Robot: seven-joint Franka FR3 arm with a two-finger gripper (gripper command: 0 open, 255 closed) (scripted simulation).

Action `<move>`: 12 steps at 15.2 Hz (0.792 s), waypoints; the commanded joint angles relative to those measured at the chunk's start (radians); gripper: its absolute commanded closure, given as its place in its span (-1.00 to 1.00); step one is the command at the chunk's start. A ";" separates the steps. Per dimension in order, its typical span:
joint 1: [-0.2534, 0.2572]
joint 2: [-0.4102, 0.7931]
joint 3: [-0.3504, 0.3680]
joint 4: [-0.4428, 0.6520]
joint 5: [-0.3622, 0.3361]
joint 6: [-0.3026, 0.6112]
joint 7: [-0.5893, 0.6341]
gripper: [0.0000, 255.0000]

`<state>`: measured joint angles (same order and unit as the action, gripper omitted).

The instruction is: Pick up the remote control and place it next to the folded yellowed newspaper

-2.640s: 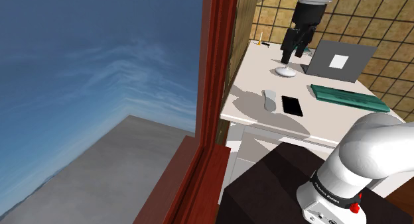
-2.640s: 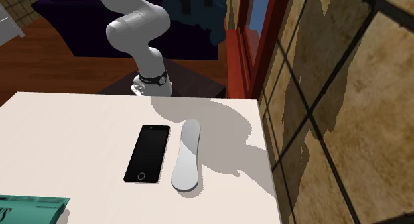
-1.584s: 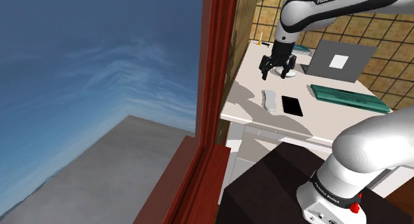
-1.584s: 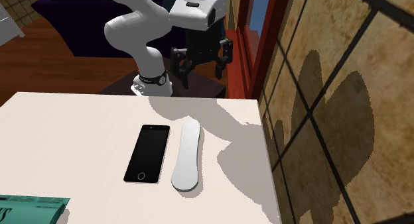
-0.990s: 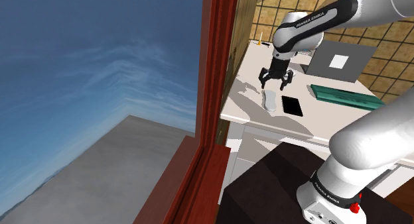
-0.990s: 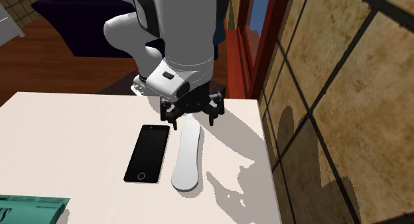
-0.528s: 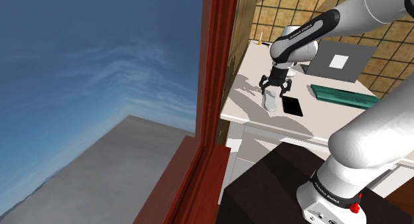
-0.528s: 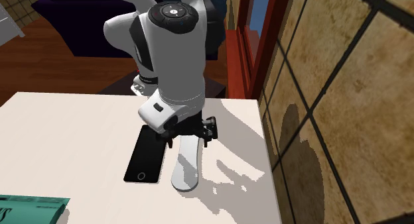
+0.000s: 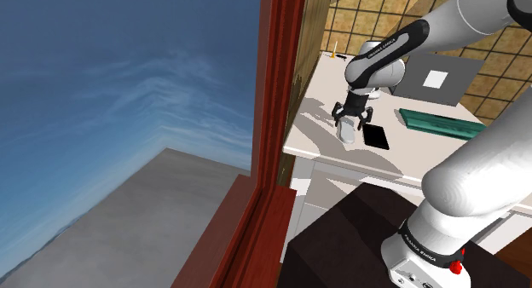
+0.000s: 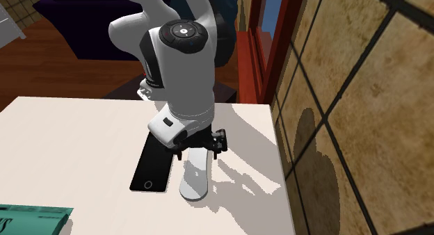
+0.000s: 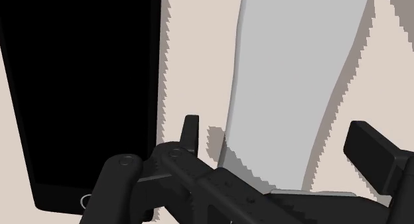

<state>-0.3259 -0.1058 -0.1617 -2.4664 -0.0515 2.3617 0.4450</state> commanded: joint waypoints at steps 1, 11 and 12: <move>0.000 0.000 0.000 0.000 0.000 0.001 0.000 -1.00; 0.000 0.000 0.000 0.000 0.000 0.001 0.000 1.00; 0.000 0.000 0.000 0.000 0.000 0.001 0.000 1.00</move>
<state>-0.3259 -0.1055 -0.1616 -2.4666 -0.0514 2.3623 0.4451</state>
